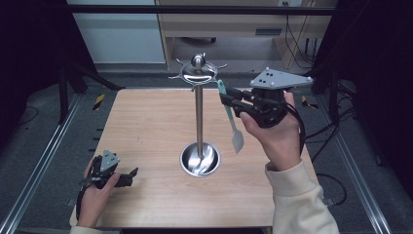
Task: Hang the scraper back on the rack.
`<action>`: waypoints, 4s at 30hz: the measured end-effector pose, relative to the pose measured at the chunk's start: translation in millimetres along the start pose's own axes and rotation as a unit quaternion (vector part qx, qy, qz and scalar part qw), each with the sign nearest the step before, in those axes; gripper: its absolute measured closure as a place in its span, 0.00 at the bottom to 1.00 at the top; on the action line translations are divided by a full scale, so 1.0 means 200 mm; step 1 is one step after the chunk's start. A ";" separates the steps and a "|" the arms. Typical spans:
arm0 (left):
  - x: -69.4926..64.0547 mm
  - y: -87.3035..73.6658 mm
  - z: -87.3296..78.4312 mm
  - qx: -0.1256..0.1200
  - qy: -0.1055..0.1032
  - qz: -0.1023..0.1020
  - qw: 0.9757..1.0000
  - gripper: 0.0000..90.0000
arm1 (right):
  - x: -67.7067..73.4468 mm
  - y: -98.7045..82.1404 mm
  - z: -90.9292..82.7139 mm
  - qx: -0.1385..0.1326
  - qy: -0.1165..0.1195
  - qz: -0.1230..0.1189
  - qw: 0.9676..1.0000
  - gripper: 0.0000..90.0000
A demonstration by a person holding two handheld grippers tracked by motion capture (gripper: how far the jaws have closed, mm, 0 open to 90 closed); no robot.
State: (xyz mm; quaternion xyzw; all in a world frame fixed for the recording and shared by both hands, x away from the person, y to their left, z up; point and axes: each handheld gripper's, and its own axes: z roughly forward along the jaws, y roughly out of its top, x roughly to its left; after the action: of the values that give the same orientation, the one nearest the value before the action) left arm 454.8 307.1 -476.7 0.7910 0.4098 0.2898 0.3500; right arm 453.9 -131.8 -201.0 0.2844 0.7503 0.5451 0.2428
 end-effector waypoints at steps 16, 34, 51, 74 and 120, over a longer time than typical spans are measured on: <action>0.00 0.00 0.00 -0.002 0.000 0.000 1.000 0.03 | 0.00 0.00 0.04 -0.005 0.001 0.008 1.000 0.82; 0.00 0.00 0.00 -0.001 -0.001 -0.001 1.000 0.03 | 0.00 -0.02 0.06 -0.013 0.003 0.016 1.000 0.82; 0.00 0.00 0.00 -0.003 0.000 -0.003 1.000 0.03 | 0.01 -0.03 0.08 -0.012 0.001 0.010 1.000 0.78; 0.00 0.00 0.00 -0.002 0.003 -0.006 1.000 0.03 | -0.04 -0.16 -0.07 -0.017 -0.098 -0.005 0.995 0.29; 0.06 -0.01 -0.03 -0.026 0.017 -0.032 0.999 0.03 | -0.11 -0.95 -0.07 0.086 -0.195 0.030 0.977 0.13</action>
State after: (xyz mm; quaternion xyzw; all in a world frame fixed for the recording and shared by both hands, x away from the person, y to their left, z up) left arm 455.1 320.4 -472.2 0.7629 0.4337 0.3023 0.3722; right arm 428.5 -202.8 -378.3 0.4276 0.7239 0.4193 0.3427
